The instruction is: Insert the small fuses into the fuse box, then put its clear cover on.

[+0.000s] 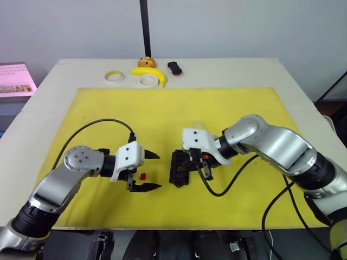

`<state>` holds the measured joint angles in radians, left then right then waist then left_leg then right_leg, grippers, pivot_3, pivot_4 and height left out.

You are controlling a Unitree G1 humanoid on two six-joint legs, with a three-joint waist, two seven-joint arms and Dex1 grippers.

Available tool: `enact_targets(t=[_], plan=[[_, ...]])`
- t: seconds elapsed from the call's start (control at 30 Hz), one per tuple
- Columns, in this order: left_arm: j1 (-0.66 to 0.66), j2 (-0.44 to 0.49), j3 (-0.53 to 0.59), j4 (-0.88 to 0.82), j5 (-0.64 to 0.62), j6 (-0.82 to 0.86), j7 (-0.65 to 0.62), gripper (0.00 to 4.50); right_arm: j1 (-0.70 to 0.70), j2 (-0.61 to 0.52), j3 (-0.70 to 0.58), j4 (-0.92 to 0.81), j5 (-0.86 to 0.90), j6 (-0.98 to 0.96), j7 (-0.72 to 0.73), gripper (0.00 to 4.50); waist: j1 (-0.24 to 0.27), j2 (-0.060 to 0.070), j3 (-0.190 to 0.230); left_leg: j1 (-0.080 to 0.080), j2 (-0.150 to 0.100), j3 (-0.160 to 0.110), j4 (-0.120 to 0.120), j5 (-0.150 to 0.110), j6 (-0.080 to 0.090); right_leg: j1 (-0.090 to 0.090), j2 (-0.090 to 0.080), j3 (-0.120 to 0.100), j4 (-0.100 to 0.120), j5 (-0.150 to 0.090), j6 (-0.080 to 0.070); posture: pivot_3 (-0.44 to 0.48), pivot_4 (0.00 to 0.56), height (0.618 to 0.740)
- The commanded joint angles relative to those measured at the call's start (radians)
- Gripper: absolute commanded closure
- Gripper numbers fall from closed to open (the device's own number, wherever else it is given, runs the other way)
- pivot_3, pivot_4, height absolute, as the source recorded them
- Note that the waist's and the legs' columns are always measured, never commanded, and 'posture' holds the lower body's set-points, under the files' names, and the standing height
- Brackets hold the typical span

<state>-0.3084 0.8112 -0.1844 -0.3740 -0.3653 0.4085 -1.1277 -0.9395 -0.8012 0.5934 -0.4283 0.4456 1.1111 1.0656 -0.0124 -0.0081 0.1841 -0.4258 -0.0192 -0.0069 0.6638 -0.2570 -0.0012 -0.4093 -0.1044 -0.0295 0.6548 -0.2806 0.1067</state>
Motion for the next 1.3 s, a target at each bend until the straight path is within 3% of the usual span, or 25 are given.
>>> enact_targets(t=[0.03, 1.3], plan=[[-0.002, -0.004, 0.010, -0.038, -0.008, 0.008, 0.006, 0.03, -0.001, 0.011, -0.010, -0.019, -0.006, 0.010, -0.002, 4.50, 0.000, 0.000, 0.000, 0.000, 0.000, 0.000, 0.000, 0.000, 0.000, 0.000, 0.000, 0.000, 0.000, 0.000, 0.000, 0.000, 0.150, 0.740], [0.032, 0.014, -0.007, -0.084, 0.014, 0.043, 0.013, 0.03, 0.028, 0.031, 0.062, -0.012, -0.119, -0.009, -0.018, 4.50, -0.001, 0.000, 0.000, 0.003, 0.000, 0.000, 0.001, 0.000, 0.000, 0.002, 0.001, 0.000, 0.001, 0.000, 0.000, 0.000, 0.150, 0.740]])
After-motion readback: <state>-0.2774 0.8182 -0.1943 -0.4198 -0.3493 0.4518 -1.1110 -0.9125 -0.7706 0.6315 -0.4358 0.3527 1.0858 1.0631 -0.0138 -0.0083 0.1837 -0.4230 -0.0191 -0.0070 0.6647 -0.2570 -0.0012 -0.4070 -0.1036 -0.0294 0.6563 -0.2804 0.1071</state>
